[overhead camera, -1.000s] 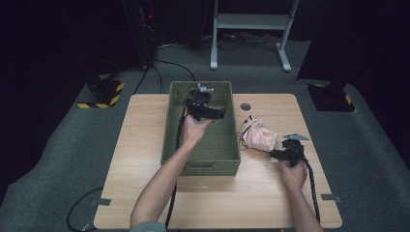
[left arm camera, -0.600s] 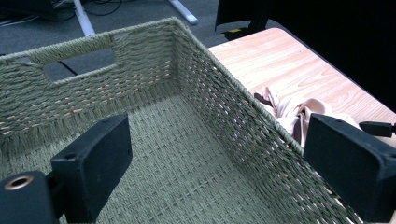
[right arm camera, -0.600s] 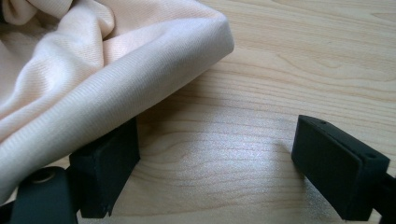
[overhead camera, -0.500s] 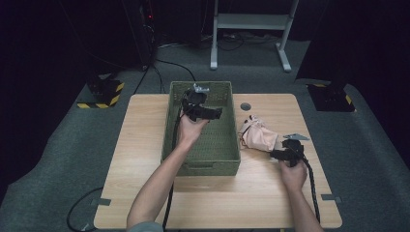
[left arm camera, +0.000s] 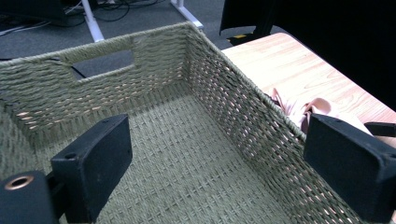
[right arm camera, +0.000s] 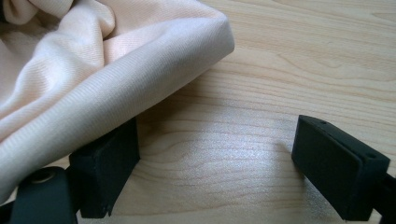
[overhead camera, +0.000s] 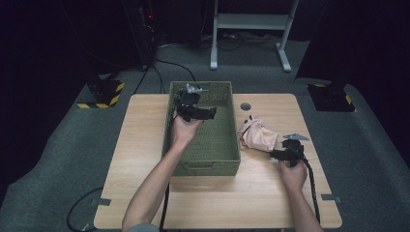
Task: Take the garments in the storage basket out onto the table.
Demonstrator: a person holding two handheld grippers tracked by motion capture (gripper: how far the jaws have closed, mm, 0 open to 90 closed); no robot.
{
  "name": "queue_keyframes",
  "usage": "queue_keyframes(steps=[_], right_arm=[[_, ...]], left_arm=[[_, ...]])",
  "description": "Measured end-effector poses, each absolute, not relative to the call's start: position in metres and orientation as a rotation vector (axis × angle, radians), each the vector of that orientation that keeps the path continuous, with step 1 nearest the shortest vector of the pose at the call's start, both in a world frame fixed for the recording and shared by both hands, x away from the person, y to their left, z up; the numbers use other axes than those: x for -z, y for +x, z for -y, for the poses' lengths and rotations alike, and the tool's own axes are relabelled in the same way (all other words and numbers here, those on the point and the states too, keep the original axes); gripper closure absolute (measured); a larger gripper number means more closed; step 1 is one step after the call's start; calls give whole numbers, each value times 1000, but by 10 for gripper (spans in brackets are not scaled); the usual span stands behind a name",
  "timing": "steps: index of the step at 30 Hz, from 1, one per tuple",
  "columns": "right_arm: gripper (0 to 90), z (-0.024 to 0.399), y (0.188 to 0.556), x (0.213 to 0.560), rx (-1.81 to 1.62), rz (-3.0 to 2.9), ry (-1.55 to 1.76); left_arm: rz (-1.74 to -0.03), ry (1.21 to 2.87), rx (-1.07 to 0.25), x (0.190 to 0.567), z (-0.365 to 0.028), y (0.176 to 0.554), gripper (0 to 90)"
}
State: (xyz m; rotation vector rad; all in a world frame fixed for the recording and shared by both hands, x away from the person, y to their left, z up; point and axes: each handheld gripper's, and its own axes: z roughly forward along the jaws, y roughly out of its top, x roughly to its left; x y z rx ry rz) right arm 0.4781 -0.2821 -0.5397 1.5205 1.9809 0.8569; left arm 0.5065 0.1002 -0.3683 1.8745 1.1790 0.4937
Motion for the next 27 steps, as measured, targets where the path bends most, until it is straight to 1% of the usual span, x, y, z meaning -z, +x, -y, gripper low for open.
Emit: queue_keyframes(steps=[27], right_arm=[[145, 282, 478, 540, -857, -1982, 1518]], left_arm=[[-1222, 1815, -550, 367, -138, 485, 83]])
